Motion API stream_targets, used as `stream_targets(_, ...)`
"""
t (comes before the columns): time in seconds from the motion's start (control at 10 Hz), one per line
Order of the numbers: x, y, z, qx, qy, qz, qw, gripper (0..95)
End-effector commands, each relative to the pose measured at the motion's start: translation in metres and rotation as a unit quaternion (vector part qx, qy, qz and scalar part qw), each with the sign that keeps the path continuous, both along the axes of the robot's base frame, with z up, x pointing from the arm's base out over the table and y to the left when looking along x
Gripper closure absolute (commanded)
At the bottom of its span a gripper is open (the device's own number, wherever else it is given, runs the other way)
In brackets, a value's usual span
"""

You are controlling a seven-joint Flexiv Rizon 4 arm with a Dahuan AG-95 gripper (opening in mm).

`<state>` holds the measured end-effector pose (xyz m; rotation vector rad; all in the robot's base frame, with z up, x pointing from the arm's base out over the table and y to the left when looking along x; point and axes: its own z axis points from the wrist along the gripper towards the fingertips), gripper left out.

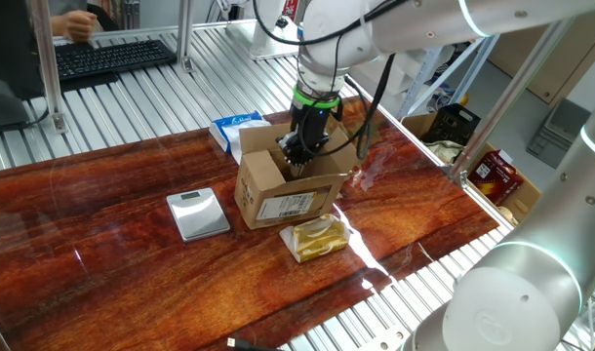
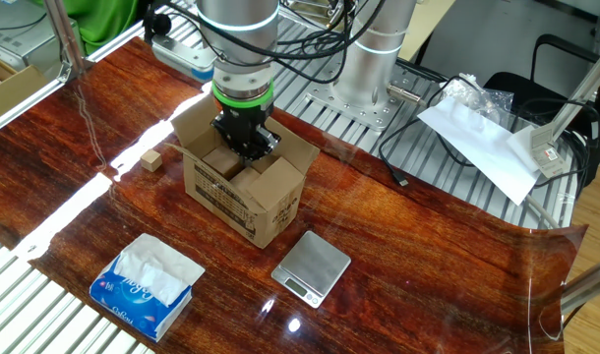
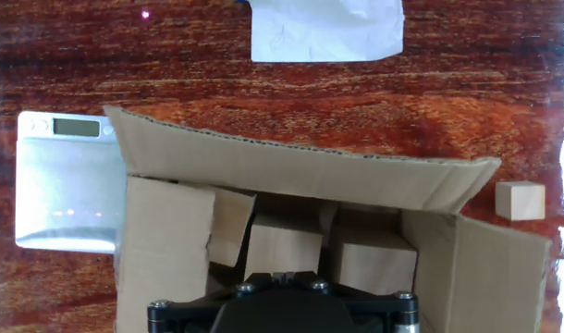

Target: Open a box

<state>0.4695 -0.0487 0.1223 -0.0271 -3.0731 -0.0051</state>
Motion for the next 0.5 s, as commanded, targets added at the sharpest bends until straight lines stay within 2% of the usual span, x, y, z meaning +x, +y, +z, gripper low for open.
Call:
stream_targets(0.1, 0.002, 0.002, -0.004, 0.003, -0.003, -0.001, 1.0000, 95.0)
stream_targets(0.5, -0.002, 0.017, -0.010, 0.010, -0.006, -0.017, 0.9998, 95.0)
